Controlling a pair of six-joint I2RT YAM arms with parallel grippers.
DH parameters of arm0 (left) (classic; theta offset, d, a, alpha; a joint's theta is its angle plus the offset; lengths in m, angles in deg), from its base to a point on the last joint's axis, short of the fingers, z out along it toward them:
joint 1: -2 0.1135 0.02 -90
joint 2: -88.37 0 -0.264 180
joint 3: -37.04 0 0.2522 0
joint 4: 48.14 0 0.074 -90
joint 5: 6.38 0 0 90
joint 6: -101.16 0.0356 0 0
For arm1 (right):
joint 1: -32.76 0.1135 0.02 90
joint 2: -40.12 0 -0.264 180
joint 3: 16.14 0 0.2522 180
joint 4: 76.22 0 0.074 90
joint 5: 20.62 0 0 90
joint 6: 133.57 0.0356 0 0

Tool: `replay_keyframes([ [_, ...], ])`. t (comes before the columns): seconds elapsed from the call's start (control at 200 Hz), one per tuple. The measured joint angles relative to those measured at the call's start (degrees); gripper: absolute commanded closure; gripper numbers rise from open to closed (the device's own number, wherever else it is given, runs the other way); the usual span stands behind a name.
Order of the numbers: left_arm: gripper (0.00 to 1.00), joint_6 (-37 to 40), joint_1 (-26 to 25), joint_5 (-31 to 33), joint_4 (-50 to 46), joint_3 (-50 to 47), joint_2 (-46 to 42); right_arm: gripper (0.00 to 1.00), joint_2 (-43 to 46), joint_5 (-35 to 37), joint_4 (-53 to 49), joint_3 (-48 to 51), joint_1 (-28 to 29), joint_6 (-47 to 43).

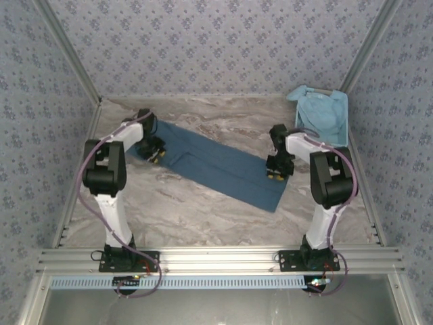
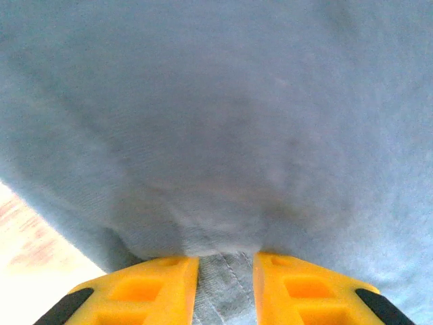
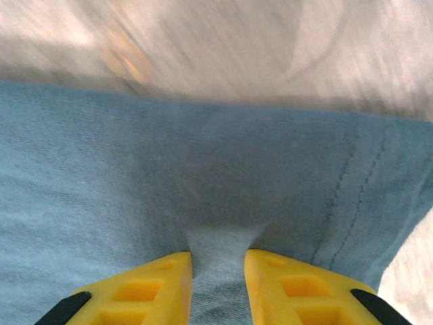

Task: Fold and stack the t-shirts

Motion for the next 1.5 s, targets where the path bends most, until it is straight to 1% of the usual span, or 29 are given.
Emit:
replay_keyframes([
  [0.09,0.71,0.96,-1.73,-0.63,-0.48,12.48,7.85,0.69,4.61,-1.07,0.07,6.32,1.77,4.28],
  [0.14,0.71,1.36,-2.97,-0.85,-0.74,20.02,12.63,0.69,6.99,-1.77,0.48,9.29,3.93,7.58],
  [0.235,0.71,1.75,-5.77,-1.79,-2.12,37.29,22.95,0.69,11.28,-4.0,2.25,14.51,8.72,14.1],
  [0.355,0.71,1.49,-9.38,-3.23,-4.85,60.74,36.41,0.69,13.62,-6.84,4.42,17.59,14.51,22.01],
  [0.43,0.7,0.24,-11.08,-4.5,-4.85,70.66,42.51,0.69,13.79,-9.33,6.45,18.36,18.08,27.04],
  [0.475,0.7,-0.79,-11.93,-5.4,-3.78,72.65,43.98,0.69,13.6,-10.91,7.69,18.45,20.13,29.57],
  [0.565,0.66,-2.71,-12.85,-7.39,-1.07,72.87,44.61,0.69,12.09,-13.94,10.25,17.73,23.78,33.9],
  [0.605,0.64,-3.21,-12.98,-8.09,-0.02,72.87,44.78,0.69,11.37,-15.17,11.13,17.05,24.96,35.41],
  [0.655,0.58,-3.04,-12.96,-8.66,0.85,73.09,44.92,0.69,10.47,-16.39,12.07,16.09,26.21,37.03],
  [0.789,0.46,-0.26,-12.96,-8.26,1.03,73.83,44.78,0.65,10.19,-16.65,12.74,14.99,27.47,38.77],
  [0.914,0.44,3.52,-12.94,-6.32,-3.54,73.4,41.94,0.58,11.13,-15.61,10.73,14.25,26.82,38.4],
  [0.999,0.44,6.03,-12.92,-5.75,-7.78,70.53,36.61,0.56,13.51,-14.36,7.34,13.14,25.07,37.18],
  [1.084,0.45,8.39,-13.14,-6.23,-9.88,60.96,26.38,0.55,18.12,-13.51,5.07,12.33,22.23,36.11],
  [1.139,0.46,9.55,-13.46,-7.08,-8.94,49.24,16.9,0.54,21.99,-13.53,4.0,12.37,19.87,35.39],
  [1.224,0.47,9.77,-14.75,-9.73,-5.11,26.53,0.15,0.54,28.09,-14.08,4.22,13.7,15.5,33.64],
  [1.319,0.47,9.05,-16.92,-13.2,-3.39,5.68,-14.49,0.51,33.7,-15.56,4.63,16.94,10.78,30.4],
  [1.419,0.46,7.72,-19.67,-18.01,-1.81,-14.16,-24.76,0.49,36.72,-17.94,4.7,20.04,7.58,25.7],
  [1.499,0.46,5.68,-22.47,-21.14,-0.94,-28.02,-29.81,0.49,37.46,-19.56,4.61,21.94,6.78,21.49],
])
